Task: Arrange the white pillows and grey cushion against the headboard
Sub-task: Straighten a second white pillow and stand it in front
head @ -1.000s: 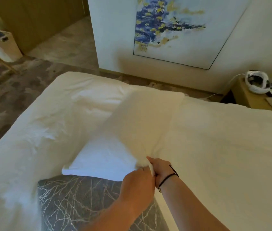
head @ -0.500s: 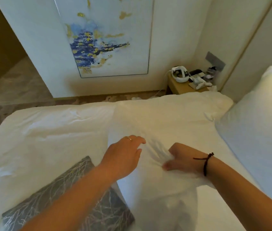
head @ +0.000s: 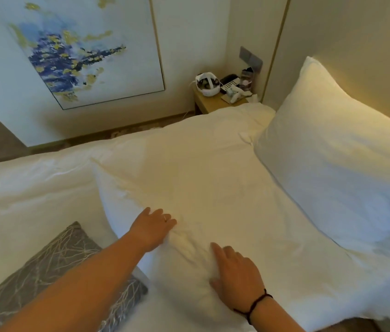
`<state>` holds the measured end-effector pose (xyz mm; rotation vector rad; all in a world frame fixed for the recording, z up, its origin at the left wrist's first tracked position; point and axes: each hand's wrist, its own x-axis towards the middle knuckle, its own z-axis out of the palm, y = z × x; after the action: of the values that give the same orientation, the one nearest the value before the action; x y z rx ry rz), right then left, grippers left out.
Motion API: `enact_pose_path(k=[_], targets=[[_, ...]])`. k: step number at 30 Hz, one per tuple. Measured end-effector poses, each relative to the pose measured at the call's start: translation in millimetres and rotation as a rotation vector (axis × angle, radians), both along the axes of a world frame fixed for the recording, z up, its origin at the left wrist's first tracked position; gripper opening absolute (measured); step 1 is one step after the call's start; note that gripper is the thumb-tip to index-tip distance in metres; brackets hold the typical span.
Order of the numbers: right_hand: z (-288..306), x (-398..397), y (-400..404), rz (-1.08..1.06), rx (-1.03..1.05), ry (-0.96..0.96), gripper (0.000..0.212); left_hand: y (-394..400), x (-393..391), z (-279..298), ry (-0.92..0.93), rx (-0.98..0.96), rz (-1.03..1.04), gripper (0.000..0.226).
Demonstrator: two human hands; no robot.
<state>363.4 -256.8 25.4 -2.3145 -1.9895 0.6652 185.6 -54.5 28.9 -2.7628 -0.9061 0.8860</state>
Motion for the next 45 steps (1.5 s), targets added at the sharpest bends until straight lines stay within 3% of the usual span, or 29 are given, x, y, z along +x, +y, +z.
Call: enact_pose_path(k=[3,6,10,13,16,21,25,31,37,42,45], targets=[[-8.9,-30.5,13.9,-0.041,0.183,-0.033,0.073,-5.6,-1.9,-0.4,-0.046,-0.004,0.07,0.054],[-23.6,-43.5,25.3,-0.139,0.095,-0.065,0.067,-10.3,-1.2,-7.0,-0.081,0.005,0.082,0.052],[-32.4,-41.7,25.2,-0.27,0.035,-0.063,0.035,-3.8,-8.1,-17.9,-0.171,0.028,0.045,0.056],[-35.9,-42.3,27.6,-0.326,-0.019,-0.012,0.031,-3.5,-18.5,-23.9,-0.186,0.007,0.037,0.063],[-33.0,-44.7,25.6,-0.343,0.055,0.045,0.027,-5.1,-26.1,-28.2,-0.235,0.002,0.049,0.066],[-19.6,-36.8,3.4,-0.327,0.173,0.106,0.027,-4.5,-19.7,-19.0,-0.286,0.033,-0.048,0.027],[-10.5,-9.3,-12.9,-0.379,0.196,0.105,0.031,-10.7,3.4,-15.0,-0.428,-0.052,-0.013,0.025],[-2.9,63.6,-33.8,-0.512,0.307,0.193,0.03,-10.6,89.7,3.9,-0.505,-0.167,0.003,0.028],[31.2,167.8,-24.6,-0.628,0.452,0.382,0.028,17.6,219.1,62.3,-0.51,-0.203,-0.068,0.026],[53.7,280.2,-0.8,-0.794,0.559,0.478,0.04,44.1,359.8,109.5,-0.509,-0.135,-0.171,0.031],[44.7,362.0,35.9,-0.837,0.546,0.446,0.042,58.6,438.0,108.5,-0.601,-0.066,-0.078,0.032]])
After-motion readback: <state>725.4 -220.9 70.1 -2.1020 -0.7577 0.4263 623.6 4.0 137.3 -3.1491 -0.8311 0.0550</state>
